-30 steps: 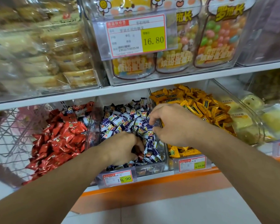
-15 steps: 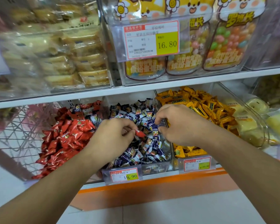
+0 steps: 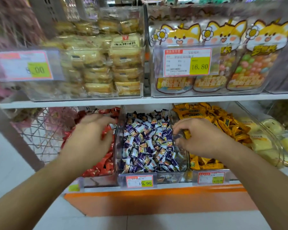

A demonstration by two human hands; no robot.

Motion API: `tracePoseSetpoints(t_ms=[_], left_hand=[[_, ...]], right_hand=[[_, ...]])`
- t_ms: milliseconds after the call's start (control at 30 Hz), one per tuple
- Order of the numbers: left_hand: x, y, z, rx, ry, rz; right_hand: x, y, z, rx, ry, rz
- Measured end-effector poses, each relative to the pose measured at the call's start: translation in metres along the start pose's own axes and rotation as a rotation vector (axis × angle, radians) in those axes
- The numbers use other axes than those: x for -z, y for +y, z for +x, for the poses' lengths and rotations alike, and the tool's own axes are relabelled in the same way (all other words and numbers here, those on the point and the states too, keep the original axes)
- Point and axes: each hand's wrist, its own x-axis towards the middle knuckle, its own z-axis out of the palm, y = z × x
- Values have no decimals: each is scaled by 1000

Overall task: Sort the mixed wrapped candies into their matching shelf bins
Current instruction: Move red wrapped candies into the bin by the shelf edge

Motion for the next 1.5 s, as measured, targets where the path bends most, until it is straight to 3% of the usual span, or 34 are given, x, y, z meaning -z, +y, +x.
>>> tracePoseSetpoints(t_ms=[233, 300, 567, 833, 967, 1167, 1267, 1400, 1500], left_hand=[[-86, 89, 31, -440, -604, -179], [-106, 96, 38, -512, -681, -216], [-124, 92, 48, -492, -702, -215], [-101, 67, 65, -255, -432, -120], [-88, 60, 69, -230, -373, -114], [-105, 60, 65, -417, -310, 30], [-120, 68, 71, -399, -402, -5], [-138, 72, 73, -375, -642, 249], [-134, 76, 70, -392, -678, 334]], right_hand=[[0, 6, 3, -11, 12, 26], [0, 8, 2, 8, 14, 35], [-2, 11, 6, 13, 13, 56], [-4, 10, 5, 9, 7, 70], [-3, 8, 5, 14, 1, 65], [-3, 10, 7, 27, -10, 54], [-3, 11, 7, 13, 1, 100], [-3, 15, 5, 28, 10, 100], [-3, 17, 7, 23, 7, 110]])
